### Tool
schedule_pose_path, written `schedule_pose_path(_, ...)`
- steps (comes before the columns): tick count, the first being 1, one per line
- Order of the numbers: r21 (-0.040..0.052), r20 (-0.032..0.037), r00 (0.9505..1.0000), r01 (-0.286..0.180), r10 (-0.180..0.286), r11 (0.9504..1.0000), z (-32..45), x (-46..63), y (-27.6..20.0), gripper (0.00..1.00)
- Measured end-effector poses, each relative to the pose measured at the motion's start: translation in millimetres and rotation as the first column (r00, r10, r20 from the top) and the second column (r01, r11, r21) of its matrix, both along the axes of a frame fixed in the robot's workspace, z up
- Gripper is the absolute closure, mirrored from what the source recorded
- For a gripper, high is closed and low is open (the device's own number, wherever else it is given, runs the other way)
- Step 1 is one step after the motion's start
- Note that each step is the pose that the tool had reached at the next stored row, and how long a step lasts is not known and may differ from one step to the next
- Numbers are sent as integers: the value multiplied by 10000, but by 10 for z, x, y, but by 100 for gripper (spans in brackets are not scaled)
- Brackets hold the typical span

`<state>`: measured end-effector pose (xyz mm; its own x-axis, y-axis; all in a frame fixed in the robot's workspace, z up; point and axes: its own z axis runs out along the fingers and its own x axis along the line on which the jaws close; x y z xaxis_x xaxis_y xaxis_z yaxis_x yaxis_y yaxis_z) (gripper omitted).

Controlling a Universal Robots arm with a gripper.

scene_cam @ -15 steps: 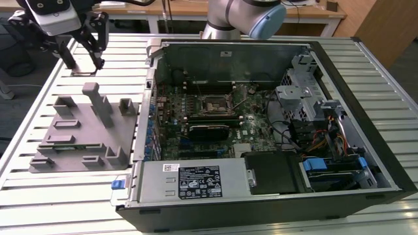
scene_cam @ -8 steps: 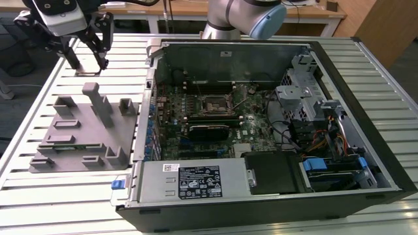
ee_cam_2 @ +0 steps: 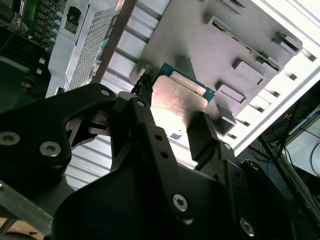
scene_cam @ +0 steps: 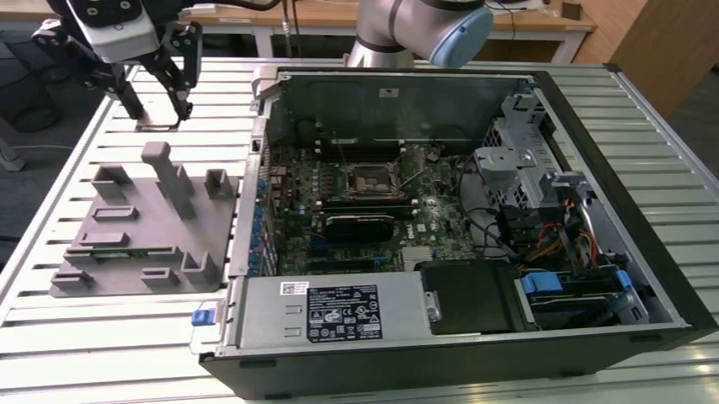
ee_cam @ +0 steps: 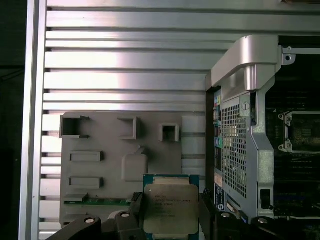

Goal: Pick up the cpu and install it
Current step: 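Pick up the cpu and move it towards the insertion slot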

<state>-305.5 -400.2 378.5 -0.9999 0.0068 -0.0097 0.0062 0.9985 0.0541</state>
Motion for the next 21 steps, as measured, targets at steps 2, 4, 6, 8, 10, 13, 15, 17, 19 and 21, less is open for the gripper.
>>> schedule_pose_path(2,0,0,10000,0,0,10000,-2,16,0,47)
schedule_pose_path(4,0,0,10000,0,0,10000,-3,30,0,47)
schedule_pose_path(6,1,0,10000,-1,1,10000,-6,47,0,47)
schedule_pose_path(8,0,-1,10000,-1,1,10000,-7,65,0,47)
schedule_pose_path(10,0,0,10000,-1,1,10000,-9,83,0,47)
schedule_pose_path(13,0,-1,10000,-1,1,10000,-11,114,0,47)
schedule_pose_path(15,-1,-1,10000,-1,1,10000,-13,141,0,47)
schedule_pose_path(17,0,0,10000,0,0,10000,-15,165,0,47)
schedule_pose_path(19,0,0,10000,-1,1,10000,-17,187,0,47)
schedule_pose_path(21,0,0,10000,0,0,10000,-18,203,1,47)
